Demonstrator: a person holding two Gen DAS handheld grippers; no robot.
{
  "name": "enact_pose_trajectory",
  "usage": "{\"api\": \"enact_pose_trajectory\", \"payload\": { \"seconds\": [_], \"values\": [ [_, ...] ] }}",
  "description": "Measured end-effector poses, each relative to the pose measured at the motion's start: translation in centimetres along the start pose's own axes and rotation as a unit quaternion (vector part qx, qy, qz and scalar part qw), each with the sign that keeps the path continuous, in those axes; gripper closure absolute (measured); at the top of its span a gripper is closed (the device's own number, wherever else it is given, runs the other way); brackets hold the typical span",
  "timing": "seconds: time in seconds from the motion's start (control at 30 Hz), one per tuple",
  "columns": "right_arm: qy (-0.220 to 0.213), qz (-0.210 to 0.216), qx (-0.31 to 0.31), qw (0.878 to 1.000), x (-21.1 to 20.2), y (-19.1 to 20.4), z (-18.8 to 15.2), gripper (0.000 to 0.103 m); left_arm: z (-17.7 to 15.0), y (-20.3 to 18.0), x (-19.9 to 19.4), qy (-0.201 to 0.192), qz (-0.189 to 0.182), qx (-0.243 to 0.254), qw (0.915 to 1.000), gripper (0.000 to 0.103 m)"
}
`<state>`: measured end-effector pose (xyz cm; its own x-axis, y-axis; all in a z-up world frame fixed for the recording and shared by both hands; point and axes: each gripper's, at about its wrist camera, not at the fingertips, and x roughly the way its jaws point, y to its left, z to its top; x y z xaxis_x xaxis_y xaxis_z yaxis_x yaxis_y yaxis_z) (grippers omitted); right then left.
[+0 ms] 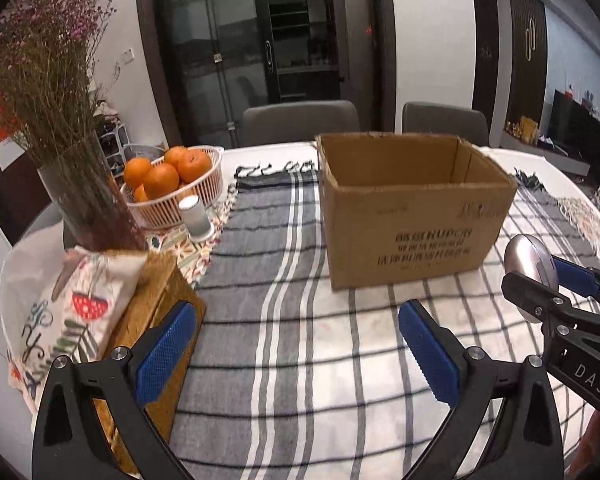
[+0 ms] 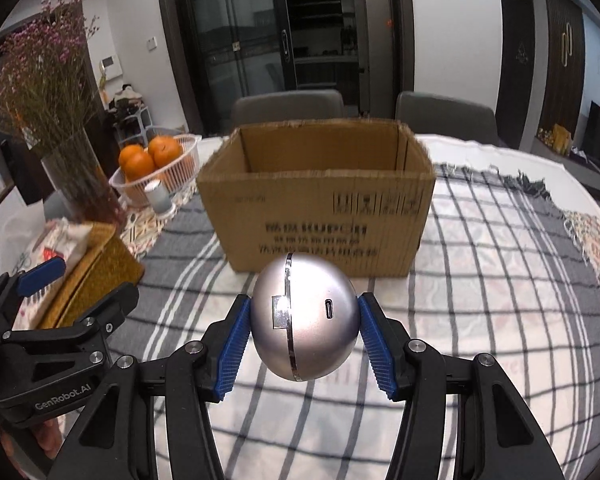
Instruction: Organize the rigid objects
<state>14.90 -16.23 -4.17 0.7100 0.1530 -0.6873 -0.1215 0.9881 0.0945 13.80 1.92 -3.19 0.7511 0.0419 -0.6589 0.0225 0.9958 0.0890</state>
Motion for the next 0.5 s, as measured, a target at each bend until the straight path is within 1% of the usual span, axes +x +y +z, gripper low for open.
{"api": "enact_pose_trajectory", "payload": {
  "seconds": [0.17, 0.5],
  "values": [
    [-0.023, -0.005, -0.002, 1.000, 0.0, -0.3, 2.2, 0.048, 2.1, 0.0, 0.2, -0.023, 0.010, -0.002, 0.9997, 0.000],
    [-0.054, -0.008, 0.001, 0.998, 1.1, -1.2, 6.4, 0.048, 6.1, 0.1, 1.6, -0.047, 0.018, -0.009, 0.9987, 0.000]
  ]
}}
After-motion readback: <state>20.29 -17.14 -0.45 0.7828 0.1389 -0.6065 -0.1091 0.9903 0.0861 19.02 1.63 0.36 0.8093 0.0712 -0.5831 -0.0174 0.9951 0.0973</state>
